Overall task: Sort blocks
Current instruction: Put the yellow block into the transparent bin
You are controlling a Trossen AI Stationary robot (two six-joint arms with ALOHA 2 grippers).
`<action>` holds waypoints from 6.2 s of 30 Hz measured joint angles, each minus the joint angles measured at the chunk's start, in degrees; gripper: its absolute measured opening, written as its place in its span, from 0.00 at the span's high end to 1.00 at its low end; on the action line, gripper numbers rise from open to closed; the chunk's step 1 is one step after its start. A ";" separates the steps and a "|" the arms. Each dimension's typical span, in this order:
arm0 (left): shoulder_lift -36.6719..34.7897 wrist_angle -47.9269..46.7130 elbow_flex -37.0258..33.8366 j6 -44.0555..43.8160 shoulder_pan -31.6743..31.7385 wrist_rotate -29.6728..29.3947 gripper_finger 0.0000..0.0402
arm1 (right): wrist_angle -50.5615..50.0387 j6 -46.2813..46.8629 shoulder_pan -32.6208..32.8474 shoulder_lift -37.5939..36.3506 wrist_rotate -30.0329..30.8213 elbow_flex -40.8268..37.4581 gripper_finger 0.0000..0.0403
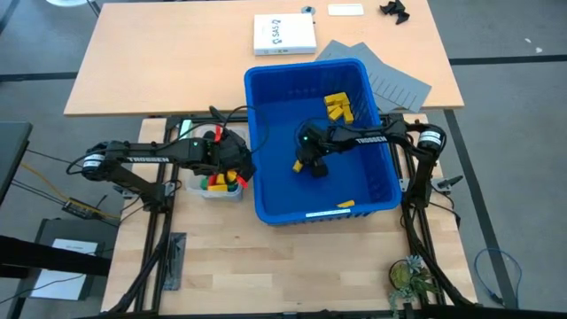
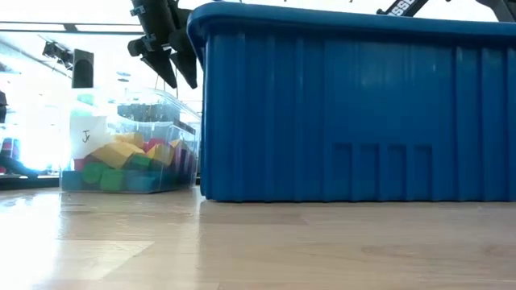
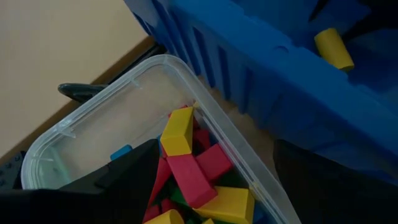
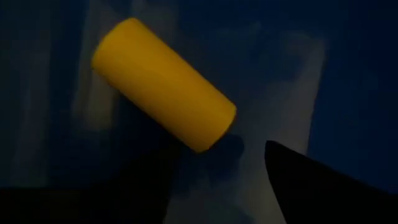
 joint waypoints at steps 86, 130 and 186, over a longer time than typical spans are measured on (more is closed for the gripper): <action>-4.59 41.64 1.51 5.85 -5.14 7.49 0.20 | 18.92 10.35 17.33 -29.24 10.33 -4.83 0.68; -4.20 32.64 1.55 8.38 -5.22 1.42 0.66 | 22.41 6.69 25.23 -29.24 20.86 -4.81 0.31; -15.91 17.03 -16.87 -6.33 -6.69 -8.39 0.24 | 20.48 26.87 4.08 -29.22 13.01 -4.79 0.23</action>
